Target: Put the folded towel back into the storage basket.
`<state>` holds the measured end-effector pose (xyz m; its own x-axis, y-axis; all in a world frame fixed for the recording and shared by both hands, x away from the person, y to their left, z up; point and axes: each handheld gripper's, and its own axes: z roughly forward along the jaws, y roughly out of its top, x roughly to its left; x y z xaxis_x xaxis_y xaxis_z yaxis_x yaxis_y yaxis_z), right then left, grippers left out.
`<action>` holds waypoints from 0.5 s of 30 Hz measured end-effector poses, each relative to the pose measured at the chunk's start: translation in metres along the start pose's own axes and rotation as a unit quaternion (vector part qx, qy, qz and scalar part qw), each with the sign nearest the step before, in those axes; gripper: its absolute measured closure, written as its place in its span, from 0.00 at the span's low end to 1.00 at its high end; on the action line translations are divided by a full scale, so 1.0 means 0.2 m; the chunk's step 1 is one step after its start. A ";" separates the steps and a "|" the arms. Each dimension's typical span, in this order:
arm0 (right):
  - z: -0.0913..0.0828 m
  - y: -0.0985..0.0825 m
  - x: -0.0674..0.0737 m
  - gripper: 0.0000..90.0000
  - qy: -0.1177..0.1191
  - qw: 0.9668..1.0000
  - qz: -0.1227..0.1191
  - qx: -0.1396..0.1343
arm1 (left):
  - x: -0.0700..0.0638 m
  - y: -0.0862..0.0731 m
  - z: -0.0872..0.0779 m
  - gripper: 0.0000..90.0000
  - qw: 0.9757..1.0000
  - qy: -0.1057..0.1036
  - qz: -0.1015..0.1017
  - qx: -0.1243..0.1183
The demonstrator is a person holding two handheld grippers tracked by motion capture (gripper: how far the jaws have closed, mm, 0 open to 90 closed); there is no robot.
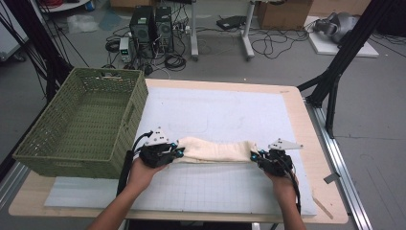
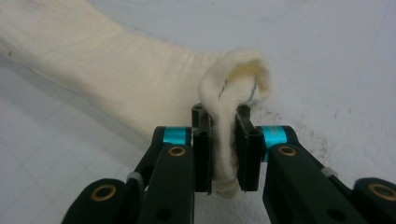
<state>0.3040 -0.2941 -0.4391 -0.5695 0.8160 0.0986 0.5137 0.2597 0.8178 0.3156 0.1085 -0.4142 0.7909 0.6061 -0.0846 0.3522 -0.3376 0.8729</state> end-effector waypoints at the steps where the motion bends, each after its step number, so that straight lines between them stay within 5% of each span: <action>1: 0.00 0.00 0.00 0.89 0.000 1.000 0.000 0.000 | 0.00 0.00 -0.01 0.89 1.000 0.000 -0.001 -0.006; 15: -0.05 0.09 0.04 0.89 0.023 0.996 -0.041 -0.076 | -0.03 0.01 -0.19 0.89 0.998 0.008 0.023 -0.060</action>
<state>0.3023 -0.2873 -0.4177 -0.6358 0.7703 0.0501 0.3629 0.2410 0.9001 0.2917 0.1315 -0.3933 0.7959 0.6044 -0.0362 0.2532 -0.2778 0.9267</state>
